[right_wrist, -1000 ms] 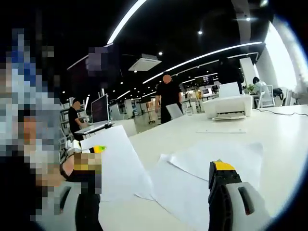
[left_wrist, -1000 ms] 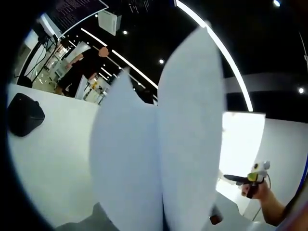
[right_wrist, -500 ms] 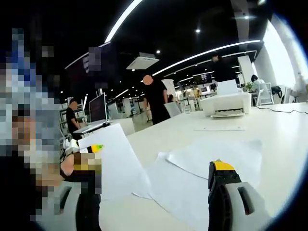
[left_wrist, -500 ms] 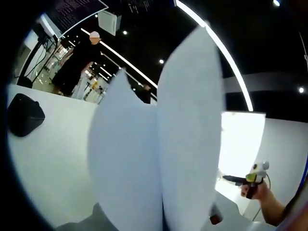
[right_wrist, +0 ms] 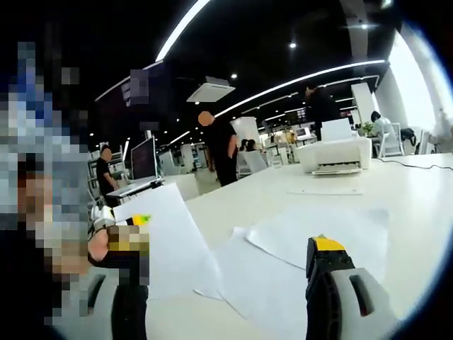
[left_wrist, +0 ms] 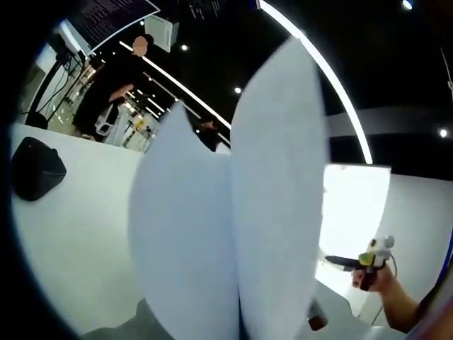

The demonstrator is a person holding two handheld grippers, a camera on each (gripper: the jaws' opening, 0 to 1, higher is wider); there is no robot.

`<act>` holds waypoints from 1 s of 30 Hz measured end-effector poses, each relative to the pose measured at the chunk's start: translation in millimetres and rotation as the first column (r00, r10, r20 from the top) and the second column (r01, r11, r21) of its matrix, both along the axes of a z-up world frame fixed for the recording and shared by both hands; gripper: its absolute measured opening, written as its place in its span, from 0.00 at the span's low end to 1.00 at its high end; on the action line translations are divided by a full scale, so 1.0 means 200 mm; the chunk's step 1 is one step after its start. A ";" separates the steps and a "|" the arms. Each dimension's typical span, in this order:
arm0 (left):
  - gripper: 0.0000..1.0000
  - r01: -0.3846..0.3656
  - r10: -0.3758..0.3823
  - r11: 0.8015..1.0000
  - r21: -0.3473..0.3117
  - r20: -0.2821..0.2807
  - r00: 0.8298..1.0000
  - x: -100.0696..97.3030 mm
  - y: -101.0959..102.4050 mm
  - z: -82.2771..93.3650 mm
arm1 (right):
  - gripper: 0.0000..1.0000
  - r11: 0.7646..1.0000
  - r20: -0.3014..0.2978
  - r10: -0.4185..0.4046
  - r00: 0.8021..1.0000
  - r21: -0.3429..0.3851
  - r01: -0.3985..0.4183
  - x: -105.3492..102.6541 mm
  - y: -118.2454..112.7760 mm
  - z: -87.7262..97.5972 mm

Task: Organize the stack of printing papers by aligning and flattening the scattered papers on the table

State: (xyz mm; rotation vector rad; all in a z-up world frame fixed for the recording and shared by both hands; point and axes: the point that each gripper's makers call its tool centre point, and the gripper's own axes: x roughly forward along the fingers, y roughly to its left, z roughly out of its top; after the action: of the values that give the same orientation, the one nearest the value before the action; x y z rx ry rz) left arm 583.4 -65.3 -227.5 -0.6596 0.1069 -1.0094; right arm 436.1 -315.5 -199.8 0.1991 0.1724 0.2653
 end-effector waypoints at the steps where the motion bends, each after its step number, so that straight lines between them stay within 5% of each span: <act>1: 0.06 0.000 0.000 1.000 0.001 0.001 1.000 0.00 0.00 0.00 | 0.88 1.000 -0.003 0.000 1.000 -0.005 0.000 0.01 0.00 -0.01; 30: 0.06 -0.003 0.003 1.000 0.010 0.018 1.000 0.00 0.00 0.00 | 0.86 0.994 -0.057 -0.055 0.997 -0.101 0.049 0.16 -0.04 -0.16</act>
State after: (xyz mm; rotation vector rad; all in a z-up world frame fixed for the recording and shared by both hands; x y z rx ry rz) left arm 582.7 -65.2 -227.2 -0.6419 0.0953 -1.0109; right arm 468.6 -322.6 -232.6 0.1127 0.2385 0.1987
